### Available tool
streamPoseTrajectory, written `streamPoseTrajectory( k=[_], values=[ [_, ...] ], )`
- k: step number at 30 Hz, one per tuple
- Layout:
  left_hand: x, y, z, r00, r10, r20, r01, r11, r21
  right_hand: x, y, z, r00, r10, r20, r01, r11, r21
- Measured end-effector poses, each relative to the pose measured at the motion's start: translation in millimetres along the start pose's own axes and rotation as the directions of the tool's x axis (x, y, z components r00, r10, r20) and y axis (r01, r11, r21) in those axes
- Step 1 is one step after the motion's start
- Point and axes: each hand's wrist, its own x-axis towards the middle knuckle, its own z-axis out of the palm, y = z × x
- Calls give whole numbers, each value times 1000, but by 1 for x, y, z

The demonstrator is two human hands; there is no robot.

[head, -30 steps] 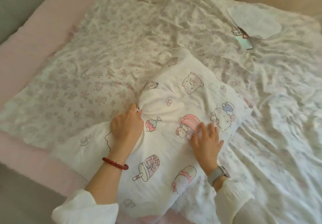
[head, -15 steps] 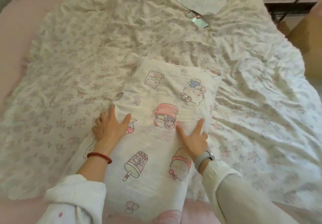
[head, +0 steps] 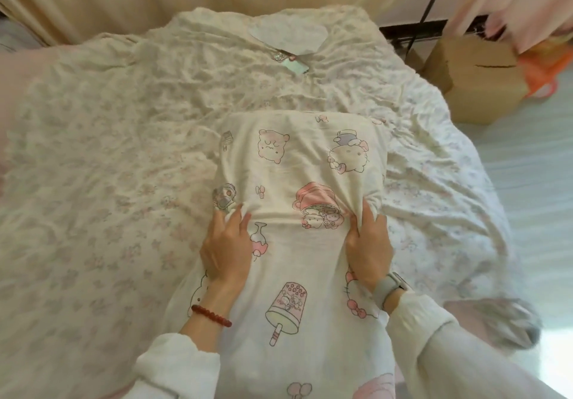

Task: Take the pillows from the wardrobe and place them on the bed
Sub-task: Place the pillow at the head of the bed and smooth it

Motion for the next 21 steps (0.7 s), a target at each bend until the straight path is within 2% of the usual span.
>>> streamPoseTrajectory(
  k=[6,12,15,21],
  values=[
    [-26,121,5,992,123,2,-120,974,-191,7,75,-117,981,58,-185,-51,998,45],
    [-87,256,58,965,257,56,-231,931,-282,6,207,-207,925,212,-315,-202,977,63],
    [-131,323,95,941,327,93,-288,912,-294,4,289,-242,903,280,-327,-275,959,60],
    [-218,444,164,913,327,244,-273,934,-229,15,440,-305,883,371,-286,-364,928,81]
  ],
)
